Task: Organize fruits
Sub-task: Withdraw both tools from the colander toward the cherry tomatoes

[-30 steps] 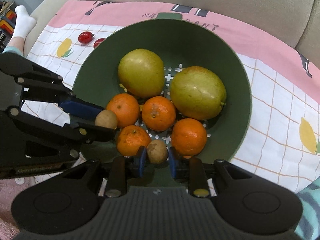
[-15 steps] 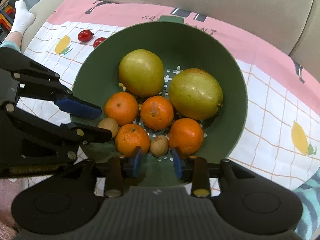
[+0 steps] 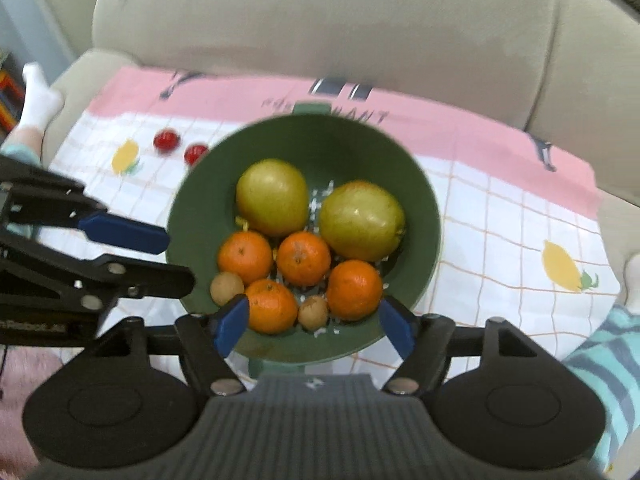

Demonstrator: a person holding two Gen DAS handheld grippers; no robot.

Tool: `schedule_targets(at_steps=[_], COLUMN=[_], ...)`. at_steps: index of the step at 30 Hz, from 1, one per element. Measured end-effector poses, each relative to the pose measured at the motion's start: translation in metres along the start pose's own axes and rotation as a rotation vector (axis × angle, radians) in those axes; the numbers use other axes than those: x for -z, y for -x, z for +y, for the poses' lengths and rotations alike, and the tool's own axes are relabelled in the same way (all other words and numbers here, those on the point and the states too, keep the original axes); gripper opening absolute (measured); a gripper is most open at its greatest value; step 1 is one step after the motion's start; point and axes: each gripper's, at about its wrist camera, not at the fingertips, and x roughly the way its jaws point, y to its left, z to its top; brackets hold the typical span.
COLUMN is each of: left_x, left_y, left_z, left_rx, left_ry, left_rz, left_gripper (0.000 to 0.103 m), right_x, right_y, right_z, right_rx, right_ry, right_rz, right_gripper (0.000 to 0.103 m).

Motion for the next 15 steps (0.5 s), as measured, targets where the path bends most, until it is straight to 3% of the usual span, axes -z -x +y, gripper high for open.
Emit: schedule_targets(at_steps=[5, 15], left_x=[0.009, 0.043], left_y=[0.024, 0.061], left_z=[0.010, 0.050], left_rx=[-0.051, -0.168], left_ry=[0.022, 0.105], left_rz=[-0.076, -0.176], left_gripper=[0.043, 0.043], right_x=[0.008, 0.035], right_y=[0.018, 0.033], right_z=[0.009, 0.063], right_rx=[0.005, 0.027], right_ry=[-0.093, -0.205], right_rz=[-0.100, -0.317], right_gripper=[0.079, 0.080])
